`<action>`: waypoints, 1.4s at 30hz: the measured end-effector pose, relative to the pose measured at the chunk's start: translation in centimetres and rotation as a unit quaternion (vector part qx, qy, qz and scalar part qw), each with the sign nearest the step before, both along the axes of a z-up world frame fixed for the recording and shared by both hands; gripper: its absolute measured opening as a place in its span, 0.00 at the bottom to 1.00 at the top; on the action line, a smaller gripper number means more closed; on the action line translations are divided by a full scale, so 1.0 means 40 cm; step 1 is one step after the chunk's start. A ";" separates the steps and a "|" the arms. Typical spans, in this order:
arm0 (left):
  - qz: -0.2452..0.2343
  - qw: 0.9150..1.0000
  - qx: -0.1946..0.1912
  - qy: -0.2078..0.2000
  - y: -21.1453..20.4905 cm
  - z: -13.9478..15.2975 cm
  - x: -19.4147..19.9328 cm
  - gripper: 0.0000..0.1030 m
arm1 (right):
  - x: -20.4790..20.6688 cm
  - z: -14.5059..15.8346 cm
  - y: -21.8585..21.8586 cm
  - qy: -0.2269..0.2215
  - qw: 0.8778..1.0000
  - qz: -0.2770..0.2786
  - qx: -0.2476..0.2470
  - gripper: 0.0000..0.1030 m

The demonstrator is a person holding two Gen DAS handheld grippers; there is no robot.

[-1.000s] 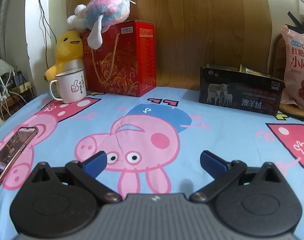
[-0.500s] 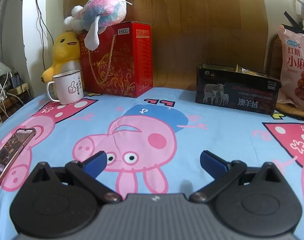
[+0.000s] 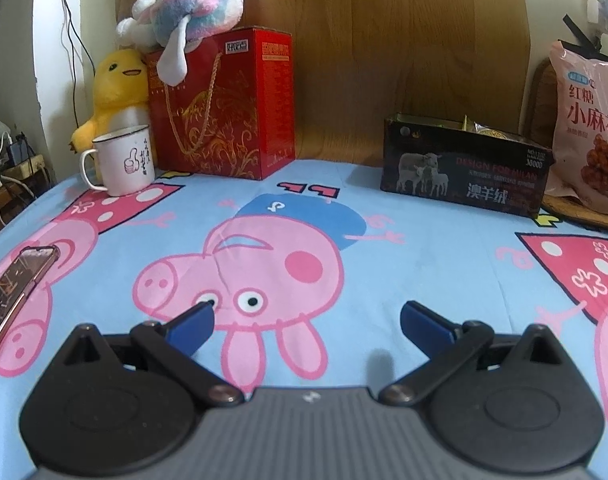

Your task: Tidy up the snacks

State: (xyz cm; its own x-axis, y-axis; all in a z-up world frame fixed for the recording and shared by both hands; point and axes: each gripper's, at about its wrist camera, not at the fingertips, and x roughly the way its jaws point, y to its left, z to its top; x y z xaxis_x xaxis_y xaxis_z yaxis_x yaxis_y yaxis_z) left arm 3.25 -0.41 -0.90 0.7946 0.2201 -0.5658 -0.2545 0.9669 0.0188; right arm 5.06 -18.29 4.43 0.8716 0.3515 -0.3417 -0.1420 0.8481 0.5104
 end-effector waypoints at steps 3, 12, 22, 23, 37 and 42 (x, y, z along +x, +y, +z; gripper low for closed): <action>-0.005 1.000 -0.001 0.001 -0.002 -0.001 -0.001 1.00 | 0.000 0.000 0.000 0.000 1.000 0.000 0.000 0.82; -0.005 1.000 0.009 0.003 -0.008 -0.002 -0.001 1.00 | 0.000 0.000 0.000 0.000 1.000 0.000 0.000 0.82; -0.005 1.000 0.008 0.003 -0.010 -0.001 -0.001 1.00 | 0.001 0.001 -0.001 0.000 1.000 0.000 0.000 0.82; -0.005 1.000 0.008 0.003 -0.010 -0.001 -0.001 1.00 | 0.000 0.000 0.000 0.000 1.000 0.000 0.000 0.82; -0.008 1.000 0.005 0.004 -0.010 -0.002 0.000 1.00 | 0.000 0.000 0.000 0.001 1.000 0.000 0.000 0.82; -0.010 1.000 0.004 0.005 -0.008 -0.002 0.001 1.00 | 0.000 0.000 0.000 0.001 1.000 0.000 0.000 0.82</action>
